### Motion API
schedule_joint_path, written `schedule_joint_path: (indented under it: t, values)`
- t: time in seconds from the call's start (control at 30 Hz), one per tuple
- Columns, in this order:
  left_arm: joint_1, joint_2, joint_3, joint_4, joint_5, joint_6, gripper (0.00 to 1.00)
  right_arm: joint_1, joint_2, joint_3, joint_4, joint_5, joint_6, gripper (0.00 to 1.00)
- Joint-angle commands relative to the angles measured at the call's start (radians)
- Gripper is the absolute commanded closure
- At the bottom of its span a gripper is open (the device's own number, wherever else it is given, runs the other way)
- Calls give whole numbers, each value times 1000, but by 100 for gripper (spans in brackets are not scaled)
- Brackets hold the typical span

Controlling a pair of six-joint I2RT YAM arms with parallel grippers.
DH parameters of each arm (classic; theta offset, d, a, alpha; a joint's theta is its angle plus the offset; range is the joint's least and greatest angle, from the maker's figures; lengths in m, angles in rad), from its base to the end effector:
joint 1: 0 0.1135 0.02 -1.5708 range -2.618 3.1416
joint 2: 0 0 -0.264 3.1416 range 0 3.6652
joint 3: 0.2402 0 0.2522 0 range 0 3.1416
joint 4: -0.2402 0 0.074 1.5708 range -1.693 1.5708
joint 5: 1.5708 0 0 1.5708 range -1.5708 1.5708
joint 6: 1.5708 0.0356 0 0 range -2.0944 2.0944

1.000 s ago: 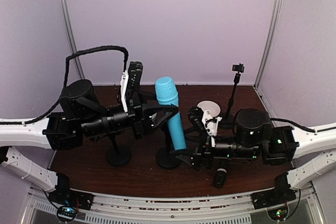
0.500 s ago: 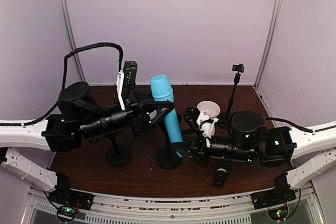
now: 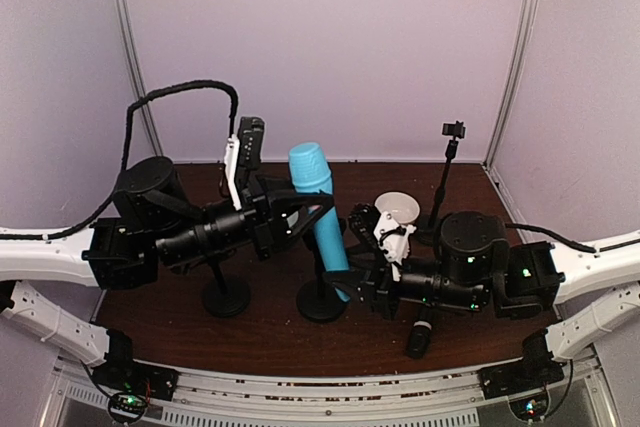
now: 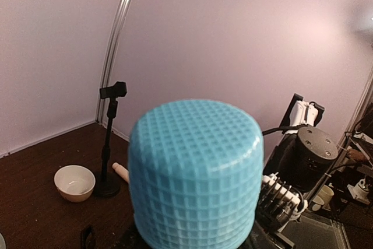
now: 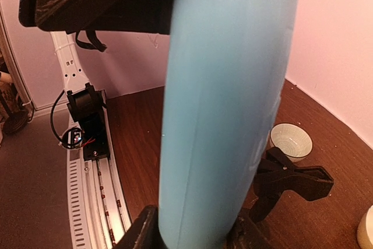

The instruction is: Attach the microphones to the stand

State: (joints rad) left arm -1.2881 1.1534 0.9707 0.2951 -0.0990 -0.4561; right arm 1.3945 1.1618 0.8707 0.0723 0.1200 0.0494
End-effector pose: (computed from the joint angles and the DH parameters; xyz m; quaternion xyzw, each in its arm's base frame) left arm 0.0797 -0.2617 0.3816 0.2352 0.6236 -0.5491 0.5043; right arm 0.0522 0.2686 0.3192 -0.4557 0.6325 0.3776 0.4997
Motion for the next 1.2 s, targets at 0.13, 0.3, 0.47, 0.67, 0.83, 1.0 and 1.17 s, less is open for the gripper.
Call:
schedule_joint_path:
  t: [0.13, 0.3, 0.47, 0.67, 0.83, 1.0, 1.17]
  values:
    - [7, 1, 17, 72, -10, -31, 100, 6, 23, 20, -3, 96, -26, 50]
    - [7, -3, 17, 69, -10, -32, 100, 5, 35, 25, -1, 96, -32, 57]
    - [7, -4, 17, 53, -4, -23, 100, 5, 15, 5, 26, 99, -33, 70]
    - [7, -24, 42, -122, -59, 91, 31, -10, -79, -15, -42, 101, -31, 80]
    - [12, -59, 22, -321, -130, 229, 15, -54, -208, -75, -134, 76, 2, 86]
    - [105, -41, 69, -581, 1, 398, 5, -107, -326, -121, -236, 6, 28, 89]
    - [247, 20, 128, -664, 240, 457, 2, -193, -400, -136, -302, -86, 35, 89]
